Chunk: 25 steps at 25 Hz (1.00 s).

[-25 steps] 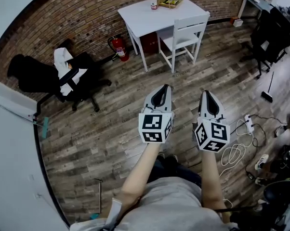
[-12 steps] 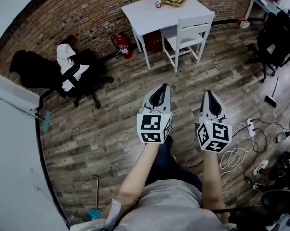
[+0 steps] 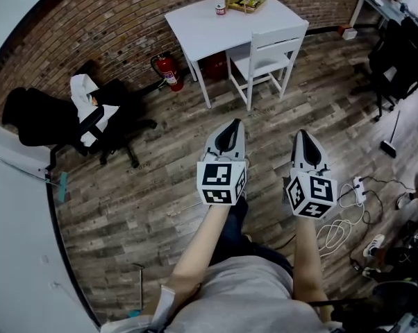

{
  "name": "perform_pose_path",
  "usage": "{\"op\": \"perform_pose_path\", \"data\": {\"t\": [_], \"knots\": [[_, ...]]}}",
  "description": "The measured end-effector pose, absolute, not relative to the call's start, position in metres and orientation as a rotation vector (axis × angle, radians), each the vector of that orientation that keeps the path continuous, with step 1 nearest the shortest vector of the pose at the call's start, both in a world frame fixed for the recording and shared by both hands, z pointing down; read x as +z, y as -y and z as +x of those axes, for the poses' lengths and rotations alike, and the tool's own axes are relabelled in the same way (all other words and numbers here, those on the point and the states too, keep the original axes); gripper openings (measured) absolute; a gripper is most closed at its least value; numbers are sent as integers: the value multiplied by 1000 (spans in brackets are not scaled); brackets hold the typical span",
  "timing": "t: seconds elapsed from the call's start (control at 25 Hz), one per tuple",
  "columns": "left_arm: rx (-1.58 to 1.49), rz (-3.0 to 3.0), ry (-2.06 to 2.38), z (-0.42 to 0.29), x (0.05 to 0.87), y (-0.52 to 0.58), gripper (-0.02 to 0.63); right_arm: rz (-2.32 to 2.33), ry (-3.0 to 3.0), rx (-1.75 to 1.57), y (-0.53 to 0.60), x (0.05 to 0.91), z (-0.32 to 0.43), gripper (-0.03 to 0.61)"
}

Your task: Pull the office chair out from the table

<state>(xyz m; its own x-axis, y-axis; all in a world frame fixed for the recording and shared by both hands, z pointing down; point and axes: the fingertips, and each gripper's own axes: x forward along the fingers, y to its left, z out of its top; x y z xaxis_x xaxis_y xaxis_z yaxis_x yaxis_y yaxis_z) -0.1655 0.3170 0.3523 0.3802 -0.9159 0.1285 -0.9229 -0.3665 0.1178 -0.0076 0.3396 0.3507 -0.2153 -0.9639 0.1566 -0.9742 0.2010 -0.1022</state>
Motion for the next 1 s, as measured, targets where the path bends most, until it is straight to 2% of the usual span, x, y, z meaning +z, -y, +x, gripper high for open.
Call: {"op": "perform_pose_path", "data": {"t": [0.56,1.0], "knots": [[56,2520,1574,-164,344,-146,14,1969,2360,293,-175,344,-22,15],[96,2491,1539,-157,365,-78,14,1953,2319,368,-112,365,-15,15]]}}
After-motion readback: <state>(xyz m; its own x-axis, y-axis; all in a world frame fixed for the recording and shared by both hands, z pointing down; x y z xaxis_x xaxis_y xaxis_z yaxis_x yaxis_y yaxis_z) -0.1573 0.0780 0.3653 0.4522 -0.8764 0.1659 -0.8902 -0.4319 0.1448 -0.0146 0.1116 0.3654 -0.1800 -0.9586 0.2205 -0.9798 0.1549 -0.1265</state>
